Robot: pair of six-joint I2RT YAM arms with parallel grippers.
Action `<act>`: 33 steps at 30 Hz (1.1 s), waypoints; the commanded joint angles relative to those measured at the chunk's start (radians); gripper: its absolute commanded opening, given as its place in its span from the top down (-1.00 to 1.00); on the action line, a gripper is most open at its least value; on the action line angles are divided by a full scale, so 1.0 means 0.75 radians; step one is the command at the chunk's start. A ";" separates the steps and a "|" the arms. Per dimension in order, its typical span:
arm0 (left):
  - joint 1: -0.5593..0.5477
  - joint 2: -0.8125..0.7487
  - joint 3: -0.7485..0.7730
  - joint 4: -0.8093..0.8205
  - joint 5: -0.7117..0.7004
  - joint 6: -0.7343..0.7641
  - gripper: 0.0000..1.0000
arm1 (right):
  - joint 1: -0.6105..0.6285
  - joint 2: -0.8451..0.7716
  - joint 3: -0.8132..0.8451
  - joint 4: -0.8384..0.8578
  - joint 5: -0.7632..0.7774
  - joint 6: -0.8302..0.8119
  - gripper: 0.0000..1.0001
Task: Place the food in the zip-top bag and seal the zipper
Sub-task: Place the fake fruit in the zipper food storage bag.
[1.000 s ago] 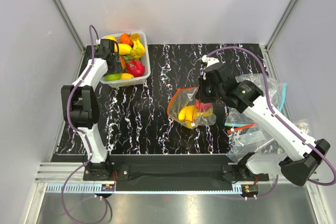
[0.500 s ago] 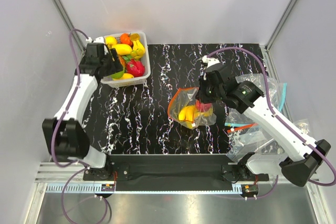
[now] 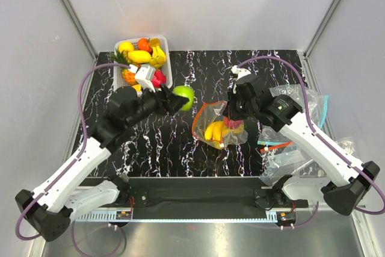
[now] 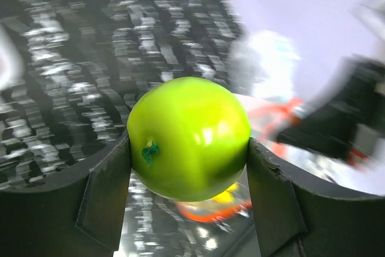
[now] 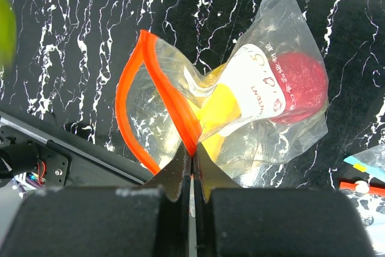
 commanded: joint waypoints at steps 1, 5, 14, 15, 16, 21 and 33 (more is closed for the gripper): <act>-0.141 -0.069 -0.075 0.144 -0.099 -0.067 0.17 | 0.002 -0.041 -0.001 0.052 -0.028 0.016 1.00; -0.260 -0.079 -0.120 0.181 -0.136 -0.100 0.18 | 0.002 -0.041 -0.003 0.060 -0.034 0.021 1.00; -0.536 0.121 -0.108 0.279 -0.216 -0.124 0.18 | 0.002 -0.037 0.040 0.035 -0.026 0.014 1.00; -0.545 0.166 -0.106 0.289 -0.216 -0.124 0.18 | 0.002 -0.037 0.040 0.031 -0.022 0.012 1.00; -0.555 0.190 -0.100 0.291 -0.216 -0.124 0.18 | 0.002 -0.037 0.040 0.033 -0.024 0.014 1.00; -0.555 0.340 -0.100 0.355 -0.287 -0.094 0.21 | 0.002 -0.032 0.059 0.023 -0.038 0.016 1.00; -0.553 0.596 0.080 0.332 -0.428 -0.012 0.25 | 0.002 -0.055 0.034 0.019 -0.085 0.021 1.00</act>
